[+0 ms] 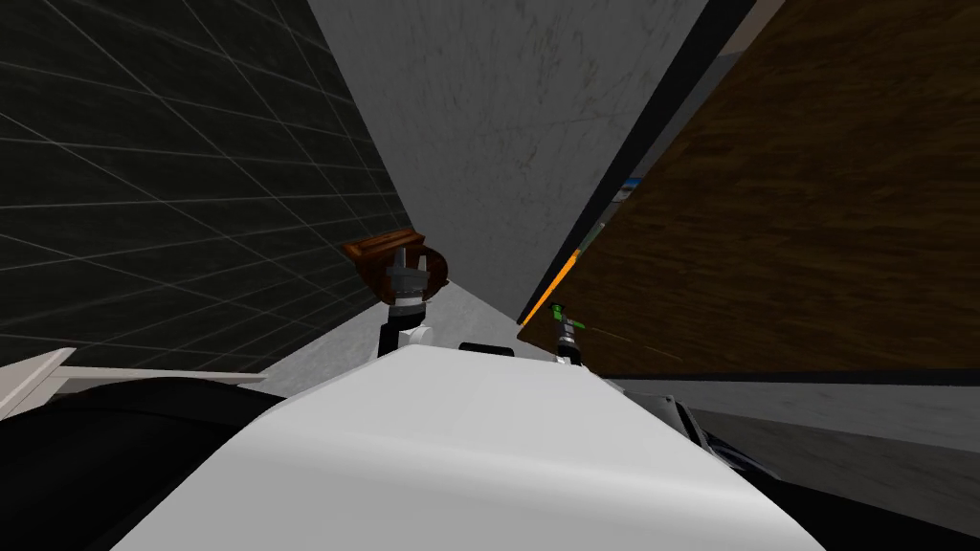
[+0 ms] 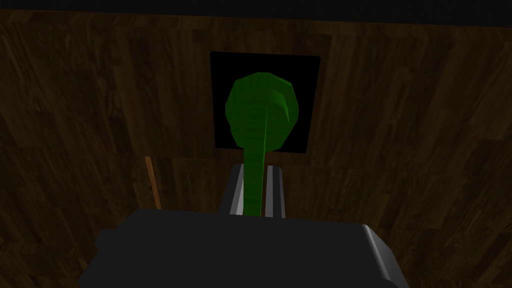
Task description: Pull the door open
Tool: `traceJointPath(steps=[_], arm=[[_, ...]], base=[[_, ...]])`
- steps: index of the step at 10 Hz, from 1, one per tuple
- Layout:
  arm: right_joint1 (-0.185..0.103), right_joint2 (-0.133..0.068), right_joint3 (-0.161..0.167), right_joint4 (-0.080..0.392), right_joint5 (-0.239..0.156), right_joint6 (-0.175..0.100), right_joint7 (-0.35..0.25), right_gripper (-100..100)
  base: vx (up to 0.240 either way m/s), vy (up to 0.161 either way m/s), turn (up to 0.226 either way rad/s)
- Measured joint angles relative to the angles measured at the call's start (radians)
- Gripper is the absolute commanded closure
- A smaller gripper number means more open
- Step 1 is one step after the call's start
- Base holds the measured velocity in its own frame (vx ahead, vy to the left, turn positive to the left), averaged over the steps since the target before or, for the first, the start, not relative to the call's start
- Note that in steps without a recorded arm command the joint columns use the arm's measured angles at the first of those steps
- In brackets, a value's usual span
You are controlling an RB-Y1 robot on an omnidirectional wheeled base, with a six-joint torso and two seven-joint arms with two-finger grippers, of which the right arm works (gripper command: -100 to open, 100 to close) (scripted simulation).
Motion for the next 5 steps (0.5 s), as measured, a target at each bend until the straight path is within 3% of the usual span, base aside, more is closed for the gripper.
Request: traceJointPath(steps=[2,5], arm=[[0.003,-0.001,0.01,0.003,0.006,-0.002,-0.007,100],[0.018,-0.019,0.031,-0.002,0.017,-0.021,-0.034,100]], base=[[-0.112,-0.006,0.051],[-0.183,-0.033,0.093]])
